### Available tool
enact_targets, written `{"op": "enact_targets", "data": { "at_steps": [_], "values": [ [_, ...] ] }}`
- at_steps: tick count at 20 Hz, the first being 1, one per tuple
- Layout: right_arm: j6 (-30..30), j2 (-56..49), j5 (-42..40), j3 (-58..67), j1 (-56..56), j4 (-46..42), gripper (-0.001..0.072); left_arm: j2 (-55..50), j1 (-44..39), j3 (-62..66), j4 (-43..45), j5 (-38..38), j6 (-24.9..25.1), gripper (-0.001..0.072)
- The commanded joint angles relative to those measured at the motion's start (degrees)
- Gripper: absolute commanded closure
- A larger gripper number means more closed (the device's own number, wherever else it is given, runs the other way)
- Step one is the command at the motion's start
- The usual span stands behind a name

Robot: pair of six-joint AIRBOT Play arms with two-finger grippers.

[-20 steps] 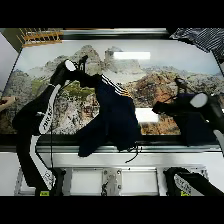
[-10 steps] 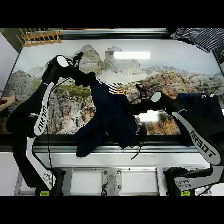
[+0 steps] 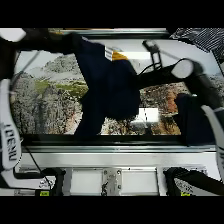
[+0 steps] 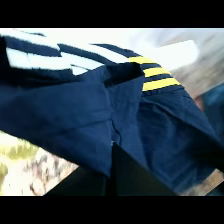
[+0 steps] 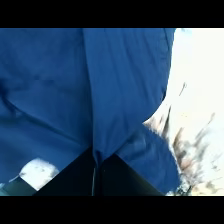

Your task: Fold the clothes and pants, and hang the long-sleeved shirts on hangers.

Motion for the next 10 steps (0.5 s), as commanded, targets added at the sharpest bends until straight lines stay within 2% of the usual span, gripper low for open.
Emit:
{"op": "enact_targets", "data": {
  "at_steps": [1, 6, 10],
  "values": [
    [3.3, 13.2, 4.5, 4.9, 0.1, -3.1, 0.07, 13.0, -0.3, 2.3, 0.0, -0.5, 0.3, 0.0702],
    [7.6, 25.2, 5.9, 4.9, 0.1, -3.1, 0.07, 31.5, -0.5, -9.3, 0.0, 7.2, 0.2, 0.0701],
    [10.0, 27.2, 10.5, 4.8, 0.1, -3.1, 0.07, 40.2, -1.8, -18.3, 0.0, 15.8, 0.1, 0.0701]
  ]
}}
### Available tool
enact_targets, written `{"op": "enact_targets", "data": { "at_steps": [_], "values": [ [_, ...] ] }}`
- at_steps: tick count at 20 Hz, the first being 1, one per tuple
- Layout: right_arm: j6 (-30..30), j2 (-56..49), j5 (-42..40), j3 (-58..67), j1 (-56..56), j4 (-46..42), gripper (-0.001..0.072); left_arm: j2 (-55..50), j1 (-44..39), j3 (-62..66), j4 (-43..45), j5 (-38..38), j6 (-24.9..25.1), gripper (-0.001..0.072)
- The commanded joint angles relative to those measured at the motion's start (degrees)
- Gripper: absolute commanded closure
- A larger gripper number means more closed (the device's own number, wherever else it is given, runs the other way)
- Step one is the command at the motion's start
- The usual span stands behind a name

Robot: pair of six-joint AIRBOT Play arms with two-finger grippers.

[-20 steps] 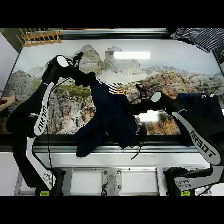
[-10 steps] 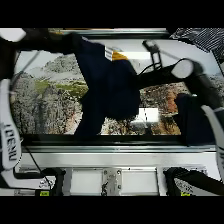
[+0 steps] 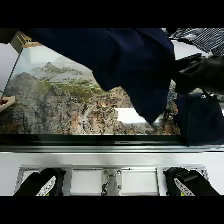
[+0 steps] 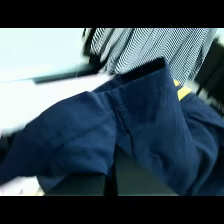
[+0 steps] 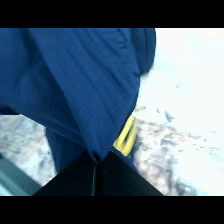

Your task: Fold the clothes and pants, and hang the long-sleeved shirts on hangers.

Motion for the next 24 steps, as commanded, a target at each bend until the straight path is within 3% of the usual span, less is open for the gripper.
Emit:
{"op": "enact_targets", "data": {
  "at_steps": [1, 4, 8, 11, 13, 14, 15, 16, 18, 20, 24],
  "values": [
    [2.8, 1.9, 4.7, -0.1, 0.0, -0.7, 0.07, 7.8, -2.1, -8.1, 0.2, 8.9, -0.1, 0.0702],
    [5.5, -1.7, 8.7, -0.1, 0.0, -2.5, 0.07, 7.9, -7.2, -15.0, 0.7, 14.8, -0.1, 0.0702],
    [8.8, -10.9, 13.3, -0.1, 0.0, -10.6, 0.0699, -1.7, -12.1, -20.8, 0.7, 15.5, -0.1, 0.0702],
    [8.8, -20.4, 11.4, -0.1, -0.2, -16.8, 0.0698, -14.4, -12.9, -21.7, 0.6, 17.3, -0.1, 0.0701],
    [8.8, -27.2, 5.9, -0.1, -1.0, -19.3, 0.0685, -23.0, -12.6, -19.7, 0.7, 20.8, -0.1, 0.0701],
    [8.8, -30.3, 2.3, -0.1, -2.0, -19.2, 0.0641, -27.3, -11.8, -17.7, 0.2, 21.7, -0.2, 0.0672],
    [8.8, -32.8, -0.3, 0.0, -3.3, -18.9, 0.0355, -30.8, -10.6, -15.2, 0.2, 21.0, -1.0, 0.0334],
    [8.8, -34.4, -1.8, 0.0, -4.8, -18.9, 0.0101, -33.4, -9.0, -12.9, 0.2, 19.5, -3.6, 0.0083],
    [9.2, -35.1, -1.7, 0.0, -8.2, -18.8, 0.0153, -36.3, -4.6, -9.3, 0.4, 12.4, -5.5, 0.009],
    [9.0, -32.9, 0.5, -0.5, -11.5, -18.8, 0.0153, -36.0, -0.8, -10.6, 2.6, 5.4, -5.4, 0.009],
    [9.0, -22.8, 0.5, -9.6, -15.0, -18.8, 0.0153, -31.0, 1.7, -27.9, 7.6, -1.2, -5.5, 0.009]
  ]
}}
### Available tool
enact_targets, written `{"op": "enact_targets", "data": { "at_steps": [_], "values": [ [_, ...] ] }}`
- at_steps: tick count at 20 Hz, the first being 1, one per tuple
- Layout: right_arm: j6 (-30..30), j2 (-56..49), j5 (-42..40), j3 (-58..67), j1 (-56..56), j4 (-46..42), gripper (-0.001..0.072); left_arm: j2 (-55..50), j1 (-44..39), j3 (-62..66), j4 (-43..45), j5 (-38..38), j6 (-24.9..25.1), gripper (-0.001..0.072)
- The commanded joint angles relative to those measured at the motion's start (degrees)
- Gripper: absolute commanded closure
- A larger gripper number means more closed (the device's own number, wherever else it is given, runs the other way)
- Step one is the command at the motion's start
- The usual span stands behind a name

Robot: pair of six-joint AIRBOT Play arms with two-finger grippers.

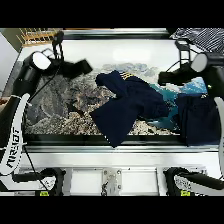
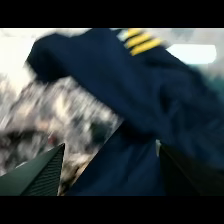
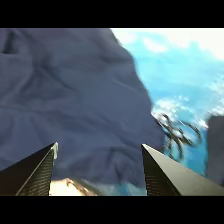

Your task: Fold the clothes and pants, and hang the long-sleeved shirts on hangers.

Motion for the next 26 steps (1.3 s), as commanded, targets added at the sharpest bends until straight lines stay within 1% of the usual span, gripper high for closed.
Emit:
{"op": "enact_targets", "data": {
  "at_steps": [1, 3, 5, 8, 10, 11, 13, 17, 18, 19, 20, 21, 23, 25, 26],
  "values": [
    [0.0, 7.8, -0.3, -8.3, -2.5, -0.1, 0.0153, 2.9, 1.8, -14.8, 2.2, -6.3, -0.7, 0.009],
    [0.0, 12.2, -1.3, -13.9, -2.3, 0.8, 0.0153, 3.7, 0.2, -24.4, -1.8, -4.1, -0.6, 0.009],
    [0.0, 14.9, -1.6, -17.4, -2.3, 1.9, 0.0153, 3.6, -1.9, -31.0, -5.3, 0.9, -0.7, 0.009],
    [0.0, 16.6, -1.7, -19.8, -2.3, 2.8, 0.0153, 3.5, -5.7, -35.6, -8.7, 10.0, -0.7, 0.009],
    [0.0, 16.6, -1.7, -19.8, -2.3, 3.8, 0.0153, 3.4, -7.7, -36.0, -9.2, 14.6, -0.8, 0.009],
    [0.0, 16.6, -1.7, -19.8, -2.3, 4.2, 0.0153, 3.0, -8.3, -35.9, -9.2, 16.2, -1.6, 0.009],
    [0.0, 16.6, -1.7, -19.8, -2.3, 4.2, 0.0153, 0.5, -8.6, -34.2, -9.2, 15.9, -2.9, 0.009],
    [0.0, 16.6, -1.7, -20.0, -2.3, 4.2, 0.0152, -5.2, -8.7, -27.7, -9.2, 14.4, -2.9, 0.0092],
    [0.0, 16.5, -1.6, -20.1, -2.3, 4.2, 0.0151, -6.3, -8.7, -26.3, -9.2, 14.4, -2.9, 0.0153],
    [0.0, 16.6, -1.6, -20.2, -2.4, 4.2, 0.0151, -7.4, -8.6, -25.0, -9.0, 14.4, -2.8, 0.0393],
    [0.0, 16.5, -1.0, -20.2, -2.6, 4.2, 0.015, -8.5, -8.6, -24.0, -8.7, 14.4, -2.8, 0.0525],
    [0.0, 16.6, -0.6, -20.3, -2.9, 4.2, 0.015, -9.3, -8.3, -23.0, -8.7, 14.2, -2.8, 0.0708],
    [0.0, 16.6, 0.8, -20.4, -4.3, 4.1, 0.015, -9.1, -5.7, -19.8, -8.6, 13.1, -2.4, 0.0702],
    [0.0, 16.6, 1.5, -20.5, -6.2, 3.9, 0.015, -6.8, -1.1, -15.0, -8.2, 12.0, -0.1, 0.0702],
    [0.0, 16.6, 1.6, -20.5, -7.3, 3.9, 0.0151, -5.6, 1.1, -12.5, -6.7, 11.3, -0.1, 0.0702]
  ]
}}
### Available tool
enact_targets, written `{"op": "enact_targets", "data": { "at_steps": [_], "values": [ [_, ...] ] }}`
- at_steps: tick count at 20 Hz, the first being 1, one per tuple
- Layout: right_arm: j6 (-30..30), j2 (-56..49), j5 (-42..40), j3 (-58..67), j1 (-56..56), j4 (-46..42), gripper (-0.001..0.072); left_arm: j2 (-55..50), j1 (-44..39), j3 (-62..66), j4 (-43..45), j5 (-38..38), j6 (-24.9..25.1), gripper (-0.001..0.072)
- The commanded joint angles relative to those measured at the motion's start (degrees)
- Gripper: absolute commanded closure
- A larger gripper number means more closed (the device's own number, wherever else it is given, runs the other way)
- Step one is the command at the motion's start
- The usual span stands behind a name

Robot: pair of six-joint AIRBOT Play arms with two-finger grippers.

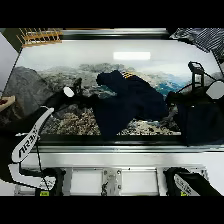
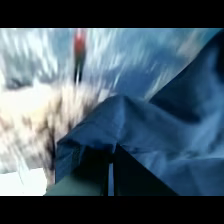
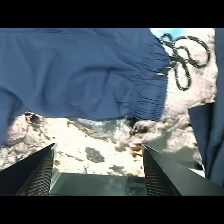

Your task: Fold the clothes and pants, and hang the long-sleeved shirts on hangers.

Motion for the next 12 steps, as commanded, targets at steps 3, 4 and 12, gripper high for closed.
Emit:
{"op": "enact_targets", "data": {
  "at_steps": [3, 4, 12],
  "values": [
    [0.0, 0.0, -0.2, 0.0, -3.1, -0.5, 0.0151, 4.0, 10.4, 12.7, 10.4, -3.3, 1.6, 0.0701],
    [0.0, 0.0, -0.9, 0.0, -3.1, -0.5, 0.0151, 3.9, 11.7, 14.6, 13.0, -4.9, 1.5, 0.0615],
    [0.0, 0.0, -1.0, -0.1, -3.0, -0.3, 0.015, 8.7, 19.8, -1.6, 12.2, -18.6, 1.8, 0.0098]
  ]
}}
